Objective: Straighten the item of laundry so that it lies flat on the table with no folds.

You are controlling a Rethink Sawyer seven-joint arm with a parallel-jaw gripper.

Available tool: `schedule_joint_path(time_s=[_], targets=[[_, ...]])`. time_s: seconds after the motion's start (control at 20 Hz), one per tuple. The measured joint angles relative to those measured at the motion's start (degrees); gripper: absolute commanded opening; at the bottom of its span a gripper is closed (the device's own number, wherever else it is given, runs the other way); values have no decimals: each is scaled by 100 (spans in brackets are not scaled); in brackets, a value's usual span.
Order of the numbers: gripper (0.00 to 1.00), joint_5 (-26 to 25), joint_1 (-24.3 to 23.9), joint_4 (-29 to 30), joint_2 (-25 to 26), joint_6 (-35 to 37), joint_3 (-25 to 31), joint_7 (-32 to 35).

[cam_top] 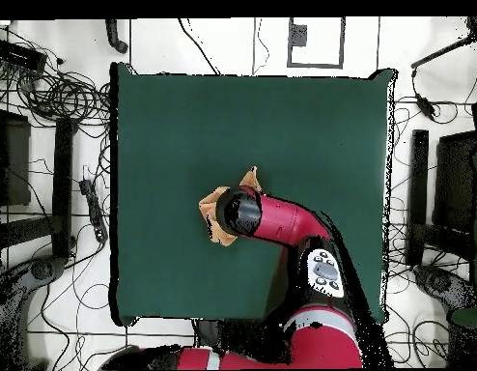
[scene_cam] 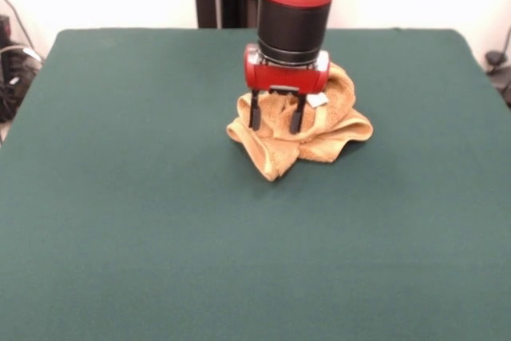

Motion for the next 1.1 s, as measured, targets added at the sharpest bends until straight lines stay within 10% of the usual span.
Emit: schedule_joint_path(time_s=[1.1], targets=[[100, 2, -482, 311, -84, -2, 573, 0]])
